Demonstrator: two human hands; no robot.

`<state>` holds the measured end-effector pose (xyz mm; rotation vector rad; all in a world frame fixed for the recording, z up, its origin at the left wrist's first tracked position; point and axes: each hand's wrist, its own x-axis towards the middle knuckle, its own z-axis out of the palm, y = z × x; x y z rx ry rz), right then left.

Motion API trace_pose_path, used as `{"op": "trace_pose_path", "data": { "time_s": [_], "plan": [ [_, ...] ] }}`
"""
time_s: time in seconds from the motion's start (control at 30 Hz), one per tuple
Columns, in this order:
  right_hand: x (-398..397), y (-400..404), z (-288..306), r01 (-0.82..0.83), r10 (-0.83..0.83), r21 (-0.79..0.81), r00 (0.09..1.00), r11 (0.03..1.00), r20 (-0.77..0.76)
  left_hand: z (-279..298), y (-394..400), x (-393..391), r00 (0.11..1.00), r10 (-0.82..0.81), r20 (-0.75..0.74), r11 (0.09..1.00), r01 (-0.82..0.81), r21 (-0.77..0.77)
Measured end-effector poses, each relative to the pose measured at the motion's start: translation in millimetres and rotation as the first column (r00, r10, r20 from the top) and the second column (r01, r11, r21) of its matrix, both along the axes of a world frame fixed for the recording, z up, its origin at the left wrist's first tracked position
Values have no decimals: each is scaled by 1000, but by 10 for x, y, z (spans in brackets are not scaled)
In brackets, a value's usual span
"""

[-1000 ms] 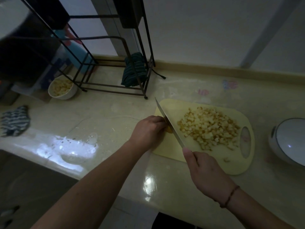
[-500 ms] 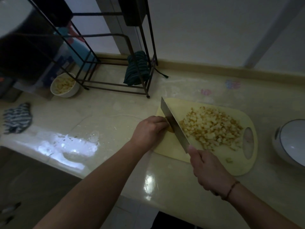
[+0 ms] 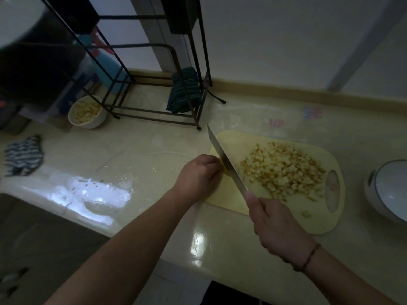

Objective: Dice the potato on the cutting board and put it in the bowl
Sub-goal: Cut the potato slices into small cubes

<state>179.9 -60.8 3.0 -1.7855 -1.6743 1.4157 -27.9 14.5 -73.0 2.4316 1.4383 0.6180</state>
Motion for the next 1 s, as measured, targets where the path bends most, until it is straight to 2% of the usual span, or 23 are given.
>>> {"op": "trace_pose_path", "data": {
  "time_s": [0.53,1.0],
  "plan": [
    [-22,27,-60,1,0,-40,999,999,41,14,54,-18,999,-8,-34,999,6,-52],
    [-54,26,-67,12,-12,13,998,1000,58,34,58,-15,1000,-21,-15,998,20,-67]
  ]
}}
